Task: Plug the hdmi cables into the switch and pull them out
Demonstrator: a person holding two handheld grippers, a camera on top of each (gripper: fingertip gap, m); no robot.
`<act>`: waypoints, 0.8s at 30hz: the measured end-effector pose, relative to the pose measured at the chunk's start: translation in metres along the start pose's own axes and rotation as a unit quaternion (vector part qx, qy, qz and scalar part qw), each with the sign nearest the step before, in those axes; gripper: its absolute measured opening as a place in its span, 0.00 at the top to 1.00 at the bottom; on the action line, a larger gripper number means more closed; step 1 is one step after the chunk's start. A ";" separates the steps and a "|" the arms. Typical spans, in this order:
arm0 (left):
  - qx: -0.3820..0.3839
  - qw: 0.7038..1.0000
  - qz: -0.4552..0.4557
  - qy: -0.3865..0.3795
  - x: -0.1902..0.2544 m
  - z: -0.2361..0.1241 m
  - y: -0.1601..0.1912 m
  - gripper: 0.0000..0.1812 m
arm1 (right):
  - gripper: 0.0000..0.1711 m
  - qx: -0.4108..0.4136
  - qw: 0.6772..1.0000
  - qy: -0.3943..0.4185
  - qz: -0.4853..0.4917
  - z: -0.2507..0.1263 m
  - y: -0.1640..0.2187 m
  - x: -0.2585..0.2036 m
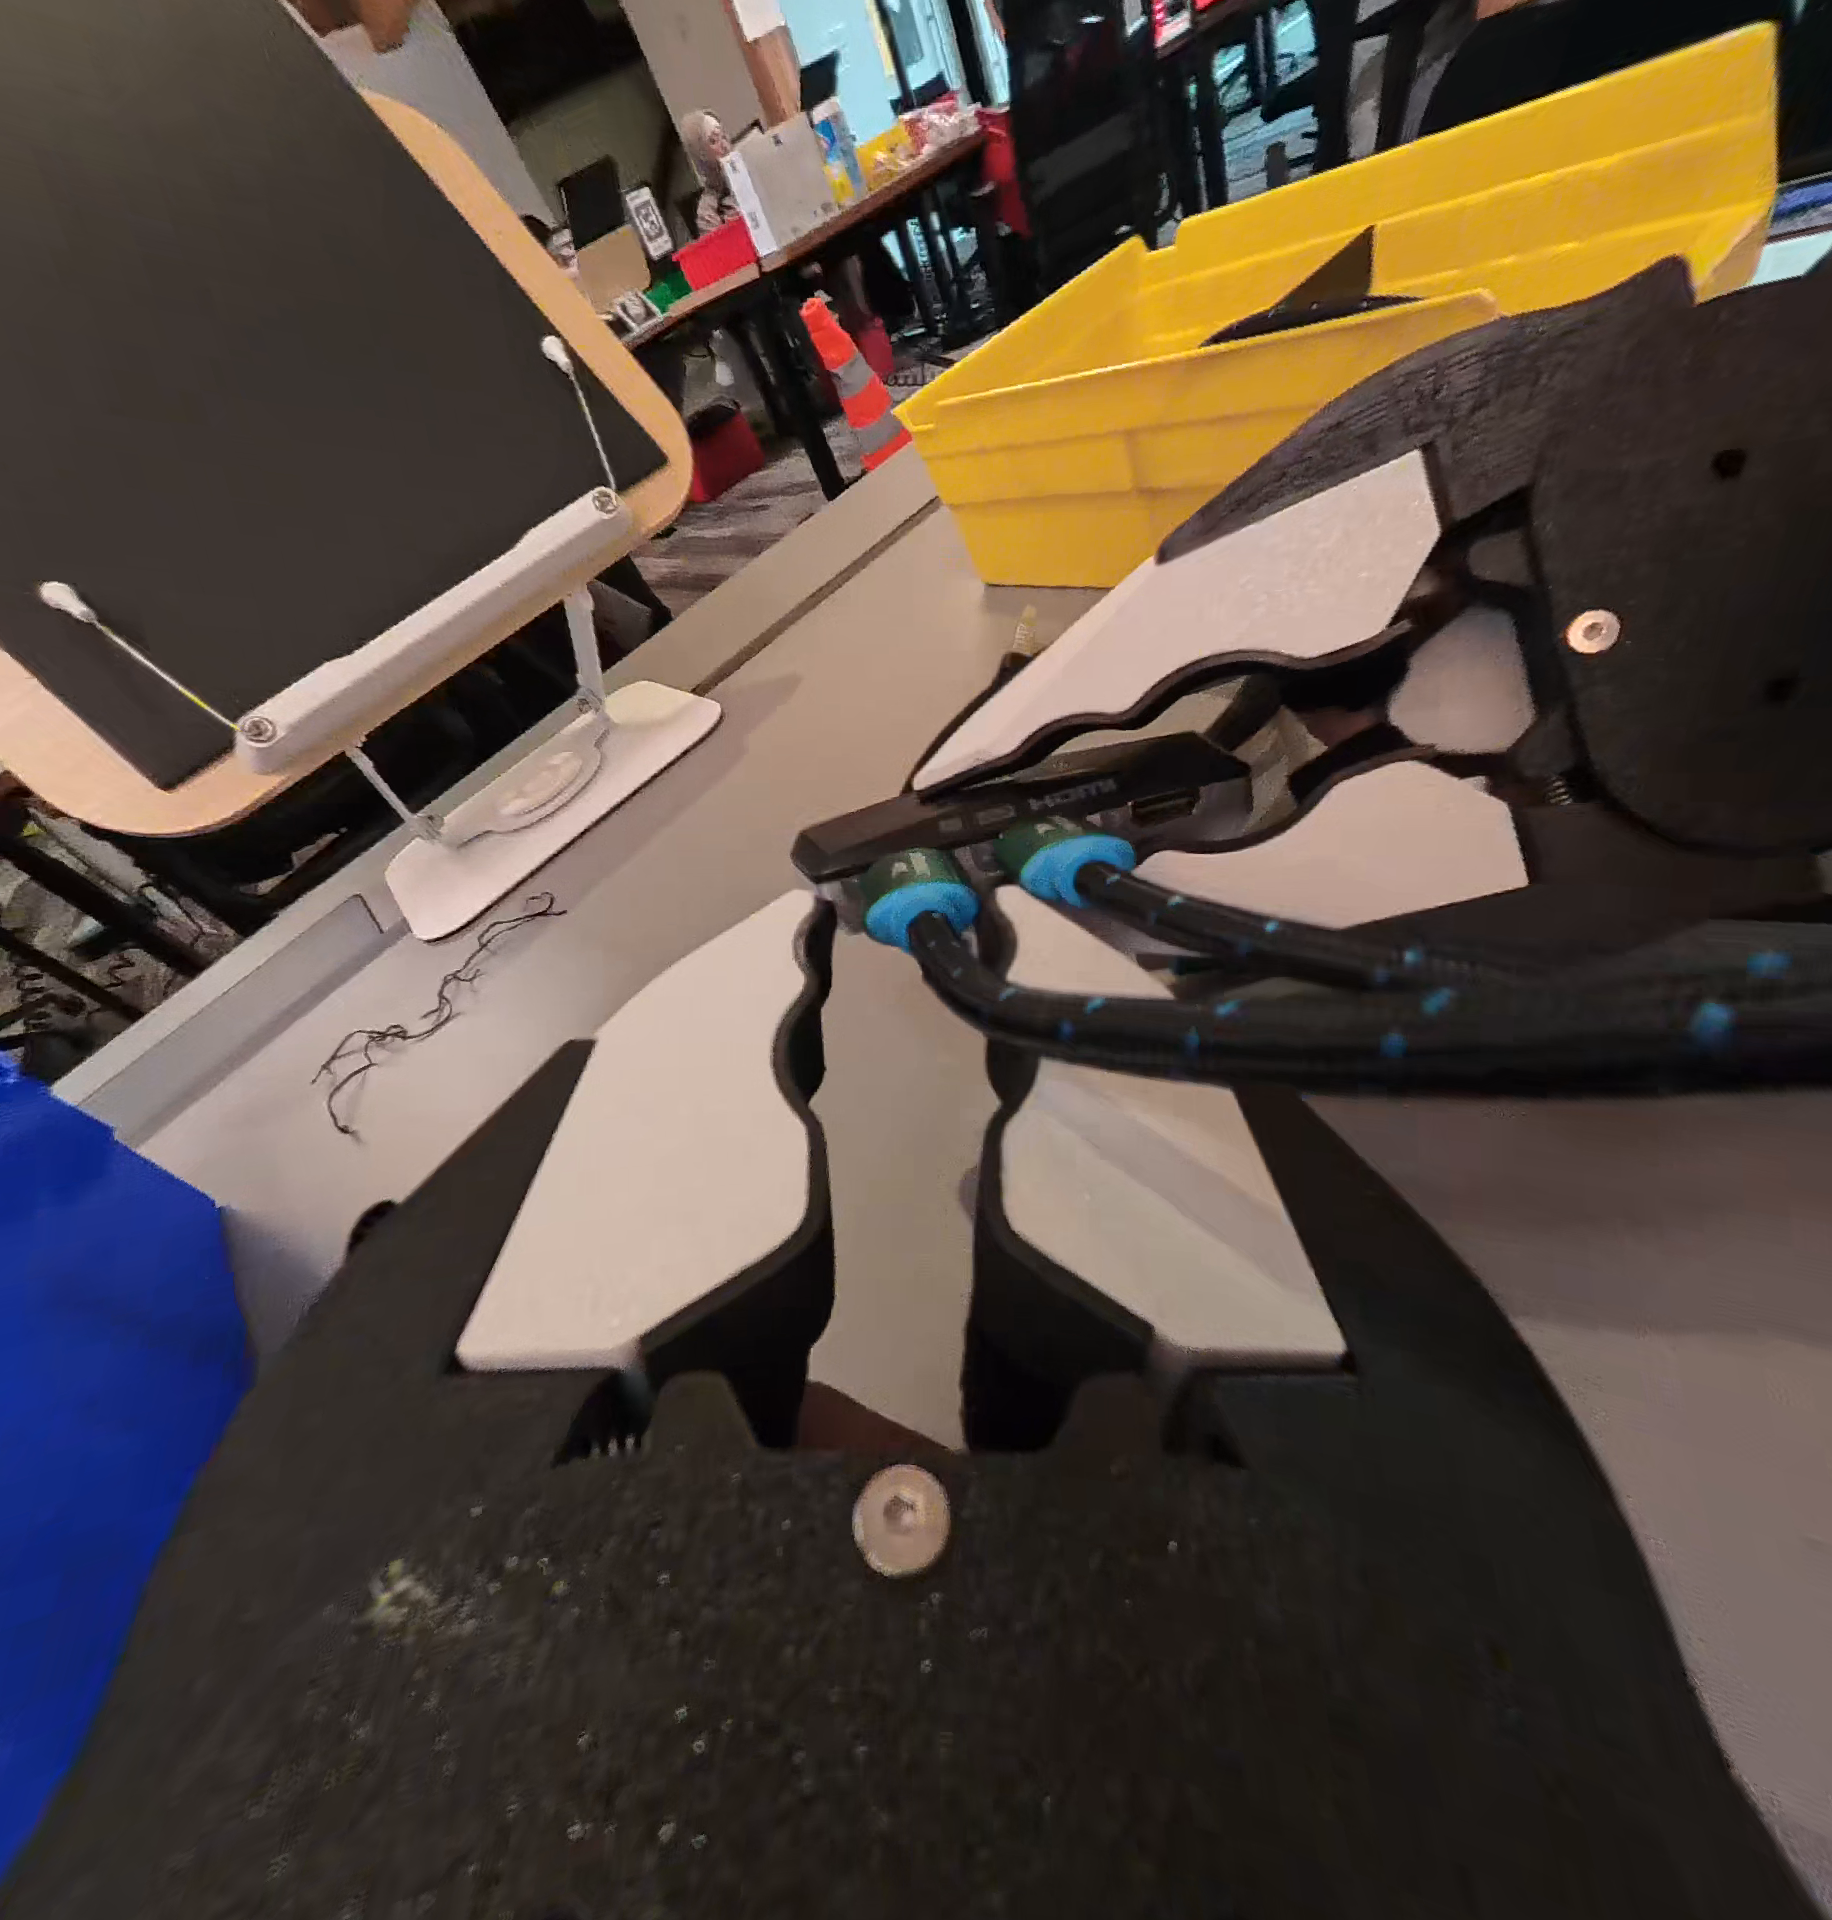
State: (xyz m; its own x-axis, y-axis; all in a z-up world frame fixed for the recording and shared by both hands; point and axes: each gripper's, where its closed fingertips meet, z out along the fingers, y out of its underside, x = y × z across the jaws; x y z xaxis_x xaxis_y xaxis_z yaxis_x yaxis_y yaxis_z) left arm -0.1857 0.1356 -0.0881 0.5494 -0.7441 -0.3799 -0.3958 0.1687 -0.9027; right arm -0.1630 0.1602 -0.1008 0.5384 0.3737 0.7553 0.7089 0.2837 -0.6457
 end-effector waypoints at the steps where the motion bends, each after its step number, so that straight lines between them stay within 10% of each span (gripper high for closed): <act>1: 0.001 1.000 -0.002 -0.002 0.000 0.000 0.000 0.86 | 0.85 0.000 1.000 -0.004 -0.001 0.000 0.000 -0.002; 24: 0.014 1.000 -0.002 0.028 0.010 0.009 0.002 0.89 | 0.85 0.000 0.998 -0.038 0.045 0.001 0.012 -0.003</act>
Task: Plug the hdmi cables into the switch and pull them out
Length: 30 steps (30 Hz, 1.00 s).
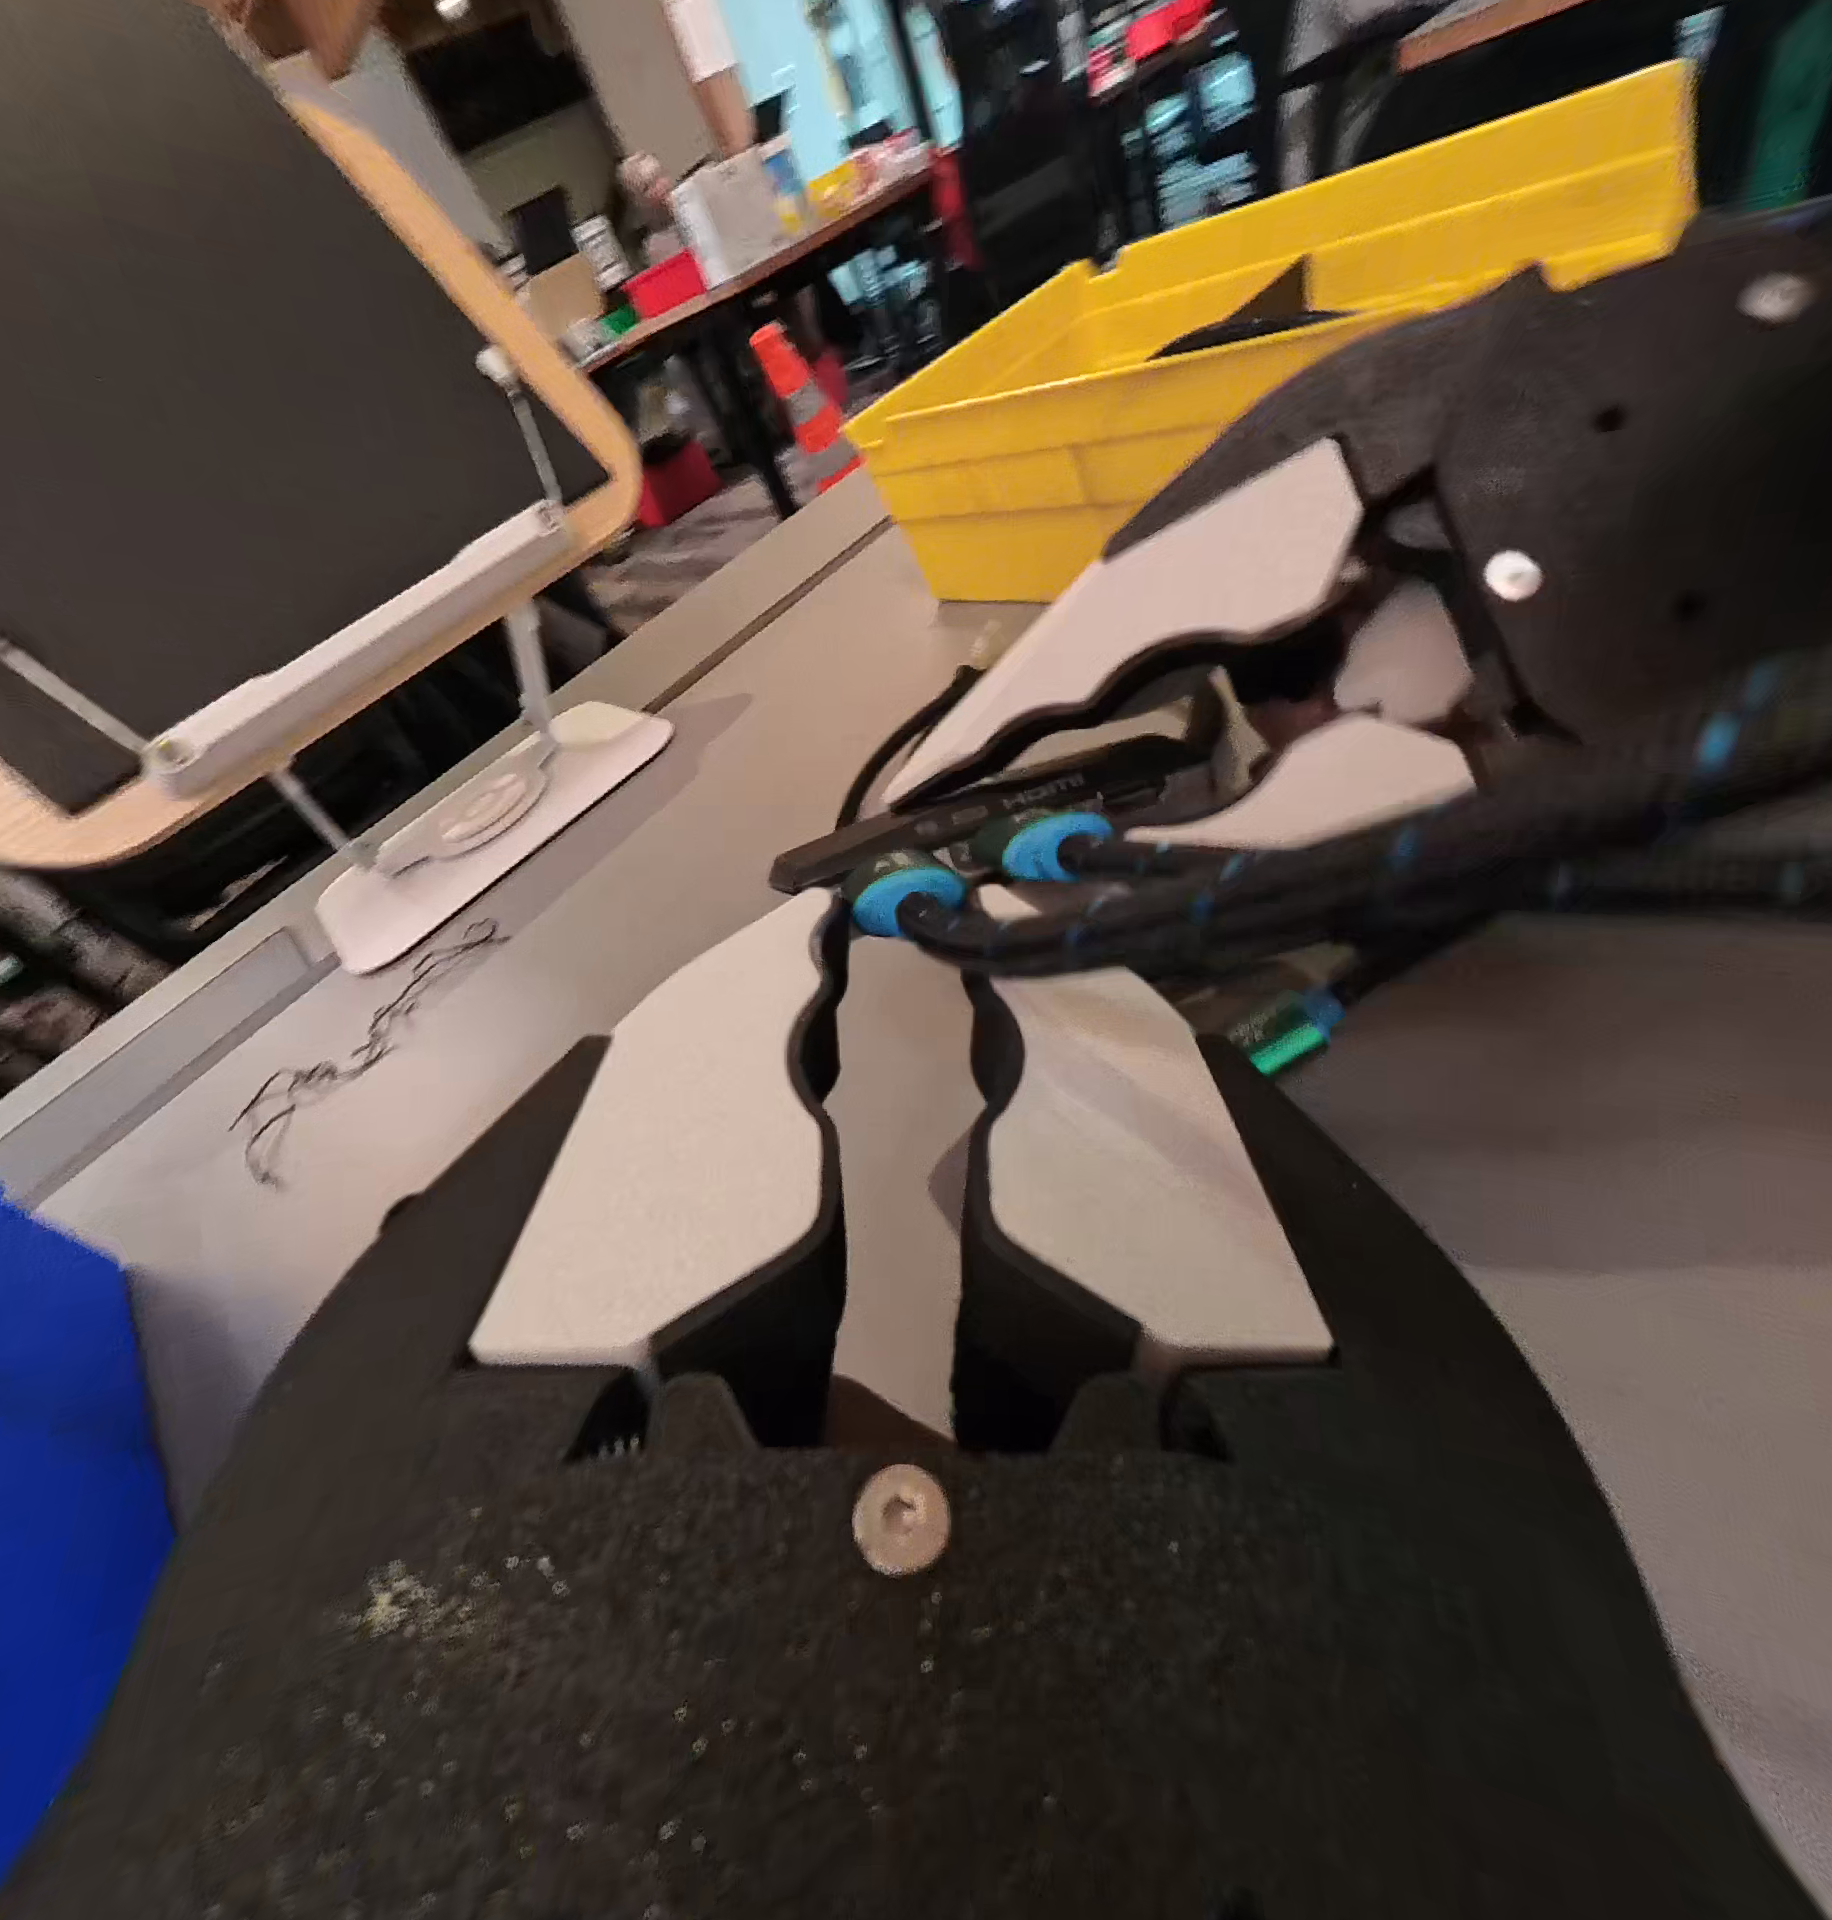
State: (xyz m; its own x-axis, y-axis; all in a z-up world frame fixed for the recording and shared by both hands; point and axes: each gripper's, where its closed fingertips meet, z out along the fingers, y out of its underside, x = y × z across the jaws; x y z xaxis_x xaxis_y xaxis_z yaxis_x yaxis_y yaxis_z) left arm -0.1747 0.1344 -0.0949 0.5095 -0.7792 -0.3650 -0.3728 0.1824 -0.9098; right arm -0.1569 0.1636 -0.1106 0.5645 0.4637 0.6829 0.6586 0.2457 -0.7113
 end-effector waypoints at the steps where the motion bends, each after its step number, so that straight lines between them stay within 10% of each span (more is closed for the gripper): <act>1: 0.002 1.000 0.008 0.029 0.003 -0.004 0.001 0.89 | 0.85 0.009 1.000 -0.017 0.009 -0.003 -0.002 -0.001; 9: 0.063 0.984 0.079 0.150 0.015 -0.025 -0.007 0.75 | 0.84 0.115 0.951 -0.246 0.149 -0.042 -0.039 -0.031; 11: 0.089 0.972 0.127 0.175 0.029 -0.029 -0.009 0.85 | 0.84 0.119 0.937 -0.283 0.165 -0.048 -0.045 -0.036; 30: 0.202 0.939 0.100 0.262 0.055 -0.041 -0.030 0.88 | 0.80 0.157 0.847 -0.431 0.267 -0.076 -0.065 -0.044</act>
State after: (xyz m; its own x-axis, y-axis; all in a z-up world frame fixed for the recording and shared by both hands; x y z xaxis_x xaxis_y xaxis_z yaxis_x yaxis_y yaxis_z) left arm -0.1676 0.0614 -0.0801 -0.0291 -0.8738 -0.4855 -0.0422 0.4863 -0.8728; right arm -0.1867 0.0622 -0.0816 0.0779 0.9965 -0.0302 0.1825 -0.0441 -0.9822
